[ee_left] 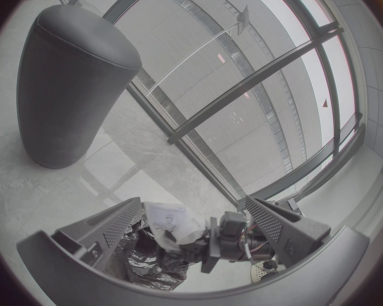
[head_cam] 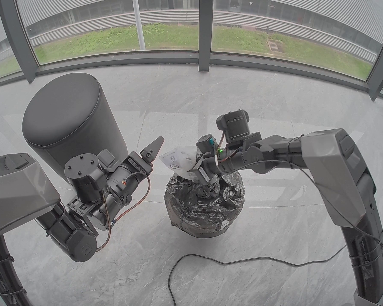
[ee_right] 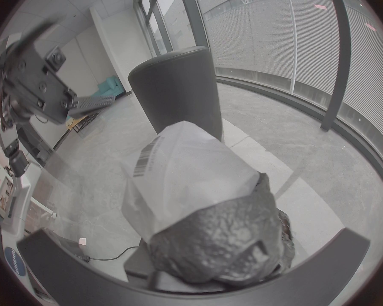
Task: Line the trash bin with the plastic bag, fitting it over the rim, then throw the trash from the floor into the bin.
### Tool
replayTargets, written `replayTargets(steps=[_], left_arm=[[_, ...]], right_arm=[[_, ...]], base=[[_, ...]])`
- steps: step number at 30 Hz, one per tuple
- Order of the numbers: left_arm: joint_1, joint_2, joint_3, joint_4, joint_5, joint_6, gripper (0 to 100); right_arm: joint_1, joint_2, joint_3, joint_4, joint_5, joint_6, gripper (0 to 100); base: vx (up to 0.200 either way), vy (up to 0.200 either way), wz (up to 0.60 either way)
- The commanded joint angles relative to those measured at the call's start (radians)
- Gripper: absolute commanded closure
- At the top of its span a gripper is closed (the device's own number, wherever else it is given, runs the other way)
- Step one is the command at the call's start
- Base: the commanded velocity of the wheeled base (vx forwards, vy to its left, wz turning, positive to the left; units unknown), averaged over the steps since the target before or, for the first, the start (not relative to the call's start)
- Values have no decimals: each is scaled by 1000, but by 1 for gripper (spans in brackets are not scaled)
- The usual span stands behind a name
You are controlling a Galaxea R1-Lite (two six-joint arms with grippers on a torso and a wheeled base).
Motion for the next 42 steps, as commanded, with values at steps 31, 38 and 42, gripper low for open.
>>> replayTargets(steps=[31,38,42], left_arm=[[18,-6,68,-41,3,14,0],[15,-9,77,-41,4,18,0],[15,-17,98,-43,4,44,0]], right_arm=[[-33,72,0,-49,15,-130,0],[-34,146,0,-55,15,-127,100],[-37,204,0,-76,16,-132,100]], base=[[0,0,0],[0,0,0],[0,0,0]])
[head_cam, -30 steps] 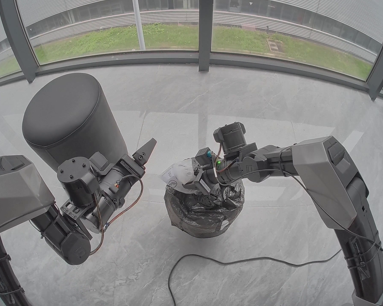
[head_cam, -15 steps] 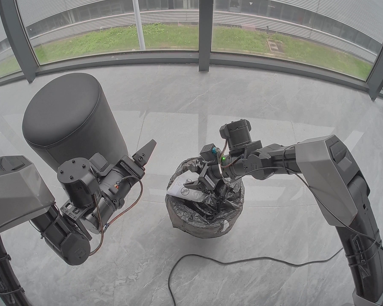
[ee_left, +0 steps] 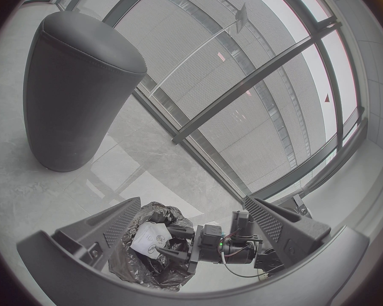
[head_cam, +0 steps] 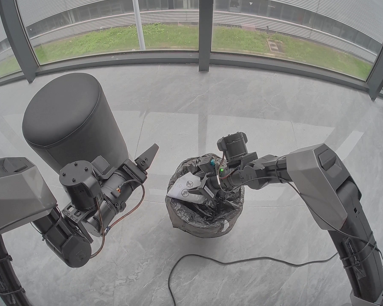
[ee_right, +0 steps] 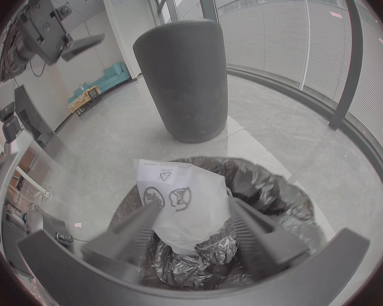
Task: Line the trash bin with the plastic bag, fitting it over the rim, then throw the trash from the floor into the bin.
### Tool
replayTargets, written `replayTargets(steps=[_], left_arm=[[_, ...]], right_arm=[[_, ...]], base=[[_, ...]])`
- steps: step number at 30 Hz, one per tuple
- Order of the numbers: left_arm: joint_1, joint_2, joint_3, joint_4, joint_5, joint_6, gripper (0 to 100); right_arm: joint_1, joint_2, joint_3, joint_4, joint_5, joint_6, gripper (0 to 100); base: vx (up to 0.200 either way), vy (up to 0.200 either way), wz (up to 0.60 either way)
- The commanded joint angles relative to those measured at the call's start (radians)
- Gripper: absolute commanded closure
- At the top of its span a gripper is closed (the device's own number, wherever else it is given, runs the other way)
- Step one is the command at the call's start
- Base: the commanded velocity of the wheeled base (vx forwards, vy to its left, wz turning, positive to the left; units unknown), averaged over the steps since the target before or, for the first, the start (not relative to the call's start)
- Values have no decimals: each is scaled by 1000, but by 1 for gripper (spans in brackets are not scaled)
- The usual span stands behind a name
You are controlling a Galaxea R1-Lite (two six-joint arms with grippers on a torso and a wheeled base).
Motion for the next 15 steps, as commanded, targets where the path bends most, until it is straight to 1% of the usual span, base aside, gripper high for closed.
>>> replayTargets(steps=[1,4,9,15], left_arm=[[2,-7,24,-2,1,14,0],[2,-10,33,-2,2,15,0],[6,-27,52,-2,1,15,0],[8,-22,50,-2,1,15,0]], right_arm=[[-3,76,0,-23,2,-5,100],[-5,101,0,-43,0,-8,100],[-5,147,0,-115,0,-10,100],[-12,153,0,-116,0,-14,100]], base=[[0,0,0],[0,0,0],[0,0,0],[0,0,0]])
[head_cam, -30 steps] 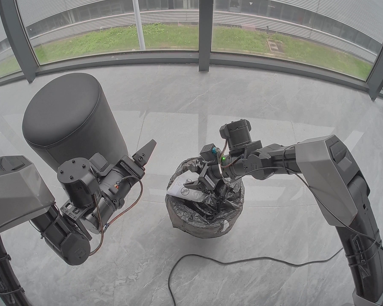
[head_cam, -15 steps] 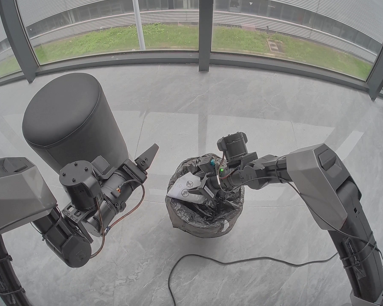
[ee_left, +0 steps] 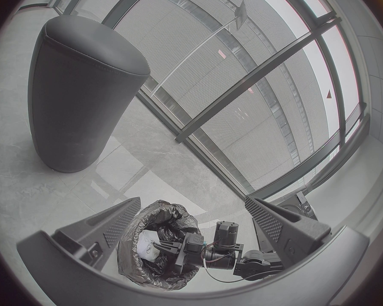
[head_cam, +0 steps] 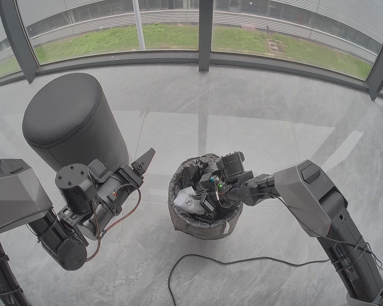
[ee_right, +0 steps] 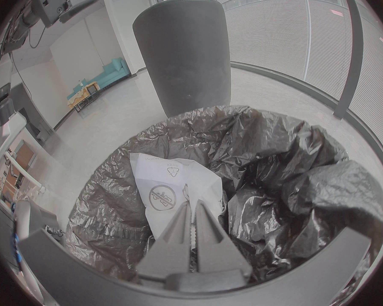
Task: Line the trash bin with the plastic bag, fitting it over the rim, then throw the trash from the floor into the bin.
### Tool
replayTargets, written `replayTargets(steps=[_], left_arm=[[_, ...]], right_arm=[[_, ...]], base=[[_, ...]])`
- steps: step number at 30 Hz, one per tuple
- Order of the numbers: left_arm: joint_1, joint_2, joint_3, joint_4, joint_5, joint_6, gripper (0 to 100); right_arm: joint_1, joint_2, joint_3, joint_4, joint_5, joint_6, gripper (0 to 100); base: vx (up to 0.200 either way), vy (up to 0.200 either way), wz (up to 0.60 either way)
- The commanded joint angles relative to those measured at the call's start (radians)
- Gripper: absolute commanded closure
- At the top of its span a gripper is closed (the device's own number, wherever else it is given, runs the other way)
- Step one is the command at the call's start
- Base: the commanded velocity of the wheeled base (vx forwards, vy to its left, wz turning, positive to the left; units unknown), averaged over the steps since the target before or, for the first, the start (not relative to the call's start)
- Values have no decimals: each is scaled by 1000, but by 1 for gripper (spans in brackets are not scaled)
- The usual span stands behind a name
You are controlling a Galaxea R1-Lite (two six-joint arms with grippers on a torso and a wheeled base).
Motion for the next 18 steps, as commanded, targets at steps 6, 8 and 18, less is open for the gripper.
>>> replayTargets(steps=[6,8,18], left_arm=[[-3,8,-7,0,0,1,0],[-1,4,-5,0,-1,-1,0],[-3,4,1,0,-1,-1,0]], right_arm=[[-23,22,0,7,0,-13,100],[-21,-18,0,7,0,-13,100],[-40,-351,0,193,0,-11,100]], base=[[0,0,0],[0,0,0],[0,0,0]])
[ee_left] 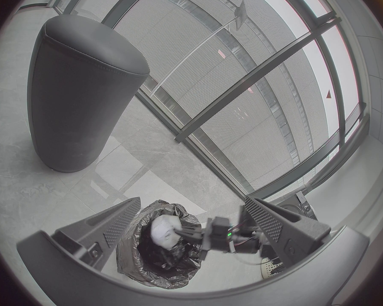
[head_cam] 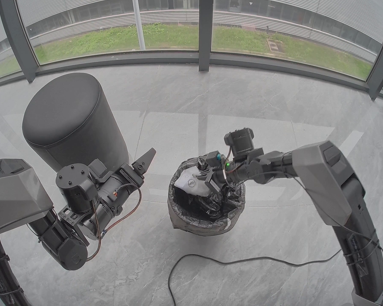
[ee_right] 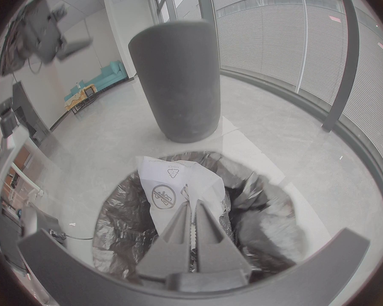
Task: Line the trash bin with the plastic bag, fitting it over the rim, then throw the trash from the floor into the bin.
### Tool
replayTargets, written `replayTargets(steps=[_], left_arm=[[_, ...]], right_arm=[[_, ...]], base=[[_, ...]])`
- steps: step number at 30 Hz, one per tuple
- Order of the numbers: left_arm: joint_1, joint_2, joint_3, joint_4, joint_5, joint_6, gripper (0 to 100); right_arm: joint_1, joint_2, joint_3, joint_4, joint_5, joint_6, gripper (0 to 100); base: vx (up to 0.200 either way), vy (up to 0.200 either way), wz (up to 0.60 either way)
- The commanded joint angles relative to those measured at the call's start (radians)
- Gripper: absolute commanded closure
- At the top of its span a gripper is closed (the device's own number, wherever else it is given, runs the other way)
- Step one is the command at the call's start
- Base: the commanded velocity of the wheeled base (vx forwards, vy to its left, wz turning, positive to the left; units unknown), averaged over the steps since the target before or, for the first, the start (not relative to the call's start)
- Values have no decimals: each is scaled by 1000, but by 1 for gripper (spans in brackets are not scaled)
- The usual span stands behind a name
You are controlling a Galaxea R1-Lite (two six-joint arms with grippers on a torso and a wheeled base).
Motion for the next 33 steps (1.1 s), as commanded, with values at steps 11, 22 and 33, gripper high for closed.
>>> replayTargets(steps=[11,22,33], left_arm=[[-17,2,10,0,2,1,0],[-10,-30,32,0,2,1,0],[-8,-25,29,0,2,1,0]], right_arm=[[-30,-198,0,220,0,-6,100],[36,-82,0,176,0,-50,0],[-8,-115,0,164,2,-70,0]], base=[[0,0,0],[0,0,0],[0,0,0]])
